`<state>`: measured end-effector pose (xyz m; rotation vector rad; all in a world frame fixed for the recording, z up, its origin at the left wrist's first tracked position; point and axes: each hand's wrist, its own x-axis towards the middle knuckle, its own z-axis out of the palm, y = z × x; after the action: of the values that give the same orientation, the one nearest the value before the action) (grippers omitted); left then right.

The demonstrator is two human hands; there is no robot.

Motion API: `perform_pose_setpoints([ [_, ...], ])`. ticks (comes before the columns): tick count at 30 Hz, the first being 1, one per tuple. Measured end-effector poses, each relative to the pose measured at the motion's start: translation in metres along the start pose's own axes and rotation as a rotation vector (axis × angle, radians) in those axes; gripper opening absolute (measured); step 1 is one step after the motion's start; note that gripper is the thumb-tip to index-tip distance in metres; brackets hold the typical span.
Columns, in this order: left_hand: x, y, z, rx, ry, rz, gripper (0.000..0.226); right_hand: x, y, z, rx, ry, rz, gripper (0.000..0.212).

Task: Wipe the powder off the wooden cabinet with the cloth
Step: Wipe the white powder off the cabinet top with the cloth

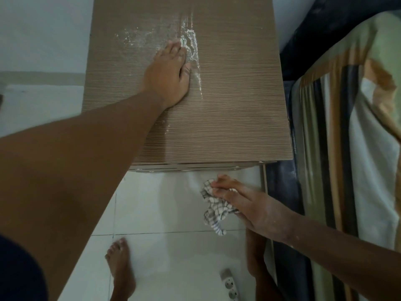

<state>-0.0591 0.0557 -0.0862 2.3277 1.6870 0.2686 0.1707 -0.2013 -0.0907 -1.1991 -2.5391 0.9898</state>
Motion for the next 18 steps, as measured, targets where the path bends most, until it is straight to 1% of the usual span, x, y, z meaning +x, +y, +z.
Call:
perform_pose_setpoints([
  [4,0.003,-0.004,-0.001,-0.055,-0.020,0.024,0.057,0.028,-0.014,-0.018,0.133,0.126,-0.019,0.046],
  [6,0.006,-0.014,-0.006,-0.094,-0.015,0.030,0.058,0.051,-0.014,-0.037,0.139,0.215,0.003,0.047],
  [10,0.023,-0.047,-0.021,-0.032,0.019,0.003,0.058,0.110,0.000,-0.084,0.163,0.355,0.134,0.054],
  [13,0.033,-0.065,-0.023,0.010,-0.004,0.006,0.060,0.159,0.020,-0.117,0.112,0.464,0.236,0.053],
  [18,0.039,-0.071,-0.017,0.042,0.007,-0.001,0.059,0.244,0.062,-0.163,0.043,0.581,0.387,0.050],
])
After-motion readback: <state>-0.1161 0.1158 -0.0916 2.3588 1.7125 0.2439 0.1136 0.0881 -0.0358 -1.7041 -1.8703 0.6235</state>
